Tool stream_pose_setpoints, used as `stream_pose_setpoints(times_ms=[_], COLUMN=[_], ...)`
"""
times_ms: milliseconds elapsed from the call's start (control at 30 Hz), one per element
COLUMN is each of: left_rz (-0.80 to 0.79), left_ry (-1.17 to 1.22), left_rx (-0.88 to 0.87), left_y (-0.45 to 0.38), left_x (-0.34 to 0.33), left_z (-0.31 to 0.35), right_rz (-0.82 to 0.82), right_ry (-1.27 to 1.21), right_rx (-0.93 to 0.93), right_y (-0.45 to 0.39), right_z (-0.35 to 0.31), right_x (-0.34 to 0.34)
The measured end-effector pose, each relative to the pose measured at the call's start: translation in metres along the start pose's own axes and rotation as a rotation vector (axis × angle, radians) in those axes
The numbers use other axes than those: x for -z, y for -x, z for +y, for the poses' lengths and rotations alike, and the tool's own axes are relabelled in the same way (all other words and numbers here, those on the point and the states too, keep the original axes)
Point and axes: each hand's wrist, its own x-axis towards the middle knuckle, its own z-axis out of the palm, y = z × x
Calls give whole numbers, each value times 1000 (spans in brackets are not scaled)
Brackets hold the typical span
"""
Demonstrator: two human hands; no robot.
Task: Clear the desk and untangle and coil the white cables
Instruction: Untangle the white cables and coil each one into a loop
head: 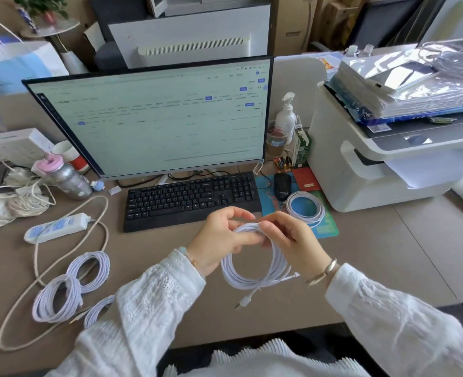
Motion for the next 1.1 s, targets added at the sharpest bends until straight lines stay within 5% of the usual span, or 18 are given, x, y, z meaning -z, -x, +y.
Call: stream_pose_setpoints(times_ms=[133,300,467,633,800,900,1100], left_rz=[25,154,117,32,60,40,-65], left_ry=[352,597,683,454,0,-90,121], left_rx=[44,123,209,267,130,99,361], left_y=[-5,-6,-5,-14,-39,-60,-105], left_x=[20,26,14,-8,-36,-56,-115], left_z=[-5,-27,-42,-46,-48,-45,-59], right_rz=[112,784,377,248,54,75,283], right_ry=[-399,-288,-589,125,426,361,74], right_rx=[-457,-560,-489,-299,-310,-427,-652], right_y=[12,38,53,54,46,39,30], right_z=[13,40,26,19,29,50,100], right_x=[-5,-24,-39,-27,0,27,118])
